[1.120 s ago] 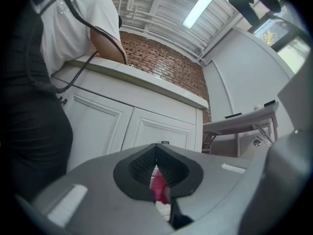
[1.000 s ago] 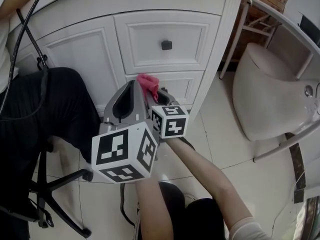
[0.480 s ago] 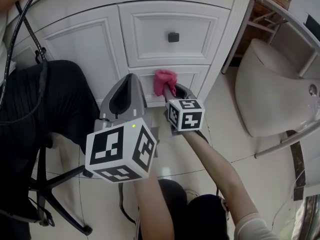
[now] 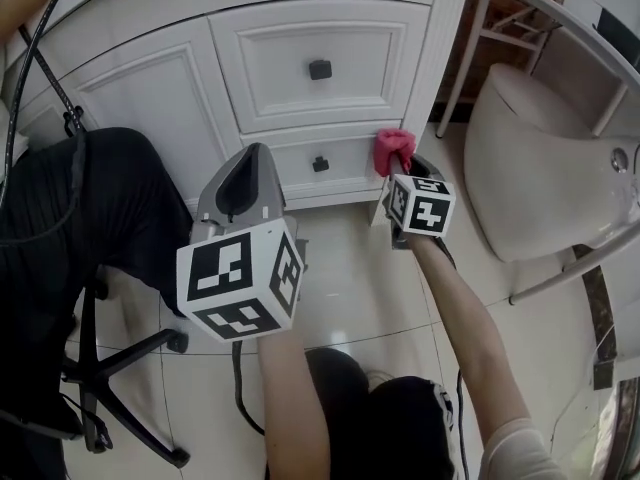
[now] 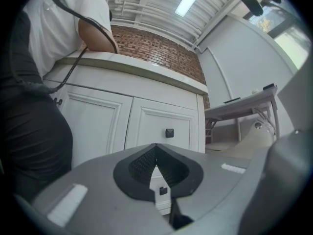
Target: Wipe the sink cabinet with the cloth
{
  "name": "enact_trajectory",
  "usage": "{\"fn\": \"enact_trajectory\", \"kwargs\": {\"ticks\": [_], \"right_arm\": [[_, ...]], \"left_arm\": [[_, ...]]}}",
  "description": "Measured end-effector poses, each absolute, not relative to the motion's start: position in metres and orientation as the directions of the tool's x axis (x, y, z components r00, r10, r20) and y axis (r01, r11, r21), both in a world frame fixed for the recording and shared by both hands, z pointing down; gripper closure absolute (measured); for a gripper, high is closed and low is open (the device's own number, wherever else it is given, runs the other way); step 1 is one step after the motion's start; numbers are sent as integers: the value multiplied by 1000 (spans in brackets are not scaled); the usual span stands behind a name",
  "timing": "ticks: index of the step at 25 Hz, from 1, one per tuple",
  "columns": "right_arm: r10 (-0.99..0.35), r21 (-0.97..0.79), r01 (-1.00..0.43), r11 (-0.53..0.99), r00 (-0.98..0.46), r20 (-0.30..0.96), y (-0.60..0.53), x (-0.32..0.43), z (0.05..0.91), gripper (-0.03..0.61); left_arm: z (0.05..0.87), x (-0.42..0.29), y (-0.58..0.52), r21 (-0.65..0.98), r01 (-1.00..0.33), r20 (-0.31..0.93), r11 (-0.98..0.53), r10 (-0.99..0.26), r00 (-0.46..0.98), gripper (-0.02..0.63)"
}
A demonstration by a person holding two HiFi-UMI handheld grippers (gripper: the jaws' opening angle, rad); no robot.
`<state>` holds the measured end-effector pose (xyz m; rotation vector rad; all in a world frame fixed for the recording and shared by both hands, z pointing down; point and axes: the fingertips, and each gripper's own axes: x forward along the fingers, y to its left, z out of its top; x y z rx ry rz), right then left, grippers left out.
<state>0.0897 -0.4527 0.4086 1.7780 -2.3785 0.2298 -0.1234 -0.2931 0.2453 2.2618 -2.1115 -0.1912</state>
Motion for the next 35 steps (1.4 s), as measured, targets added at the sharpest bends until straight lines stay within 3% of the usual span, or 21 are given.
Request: {"fn": "enact_trajectory", "kwargs": {"ticks": [5, 9, 14, 18, 22, 26, 30, 35], "right_arm": [[-975, -212, -974, 82, -123, 186, -436, 145, 405, 529], [-938, -259, -918, 299, -333, 98, -402, 53, 399, 529], [-731, -143, -754, 641, -656, 186, -361, -119, 449, 528], [-663, -107, -699, 707, -708, 243, -382, -170, 473, 529], [-706, -86, -748, 658, -652, 276, -410, -140, 490, 526], [-801, -186, -853, 487, -522, 294, -429, -62, 507, 528], [-889, -160, -928, 337, -370, 272, -448, 27, 501, 528], [-909, -9, -959, 283, -271, 317, -453, 86, 501, 528]], "left_arm": [[290, -121, -299, -43, -995, -111, -93, -989, 97, 598], [346, -179, -294, 85, -996, -74, 31, -997, -37, 598], [380, -217, -297, 57, -993, -55, 106, -992, -109, 598], [384, -228, -304, 39, -992, -72, 117, -990, -119, 598], [389, -240, -307, 49, -990, -74, 135, -988, -138, 598], [399, -231, -307, 60, -991, -59, 123, -990, -126, 598], [410, -216, -303, 41, -995, -33, 95, -995, -96, 598], [407, -199, -305, 31, -997, -30, 77, -997, -78, 598]]}}
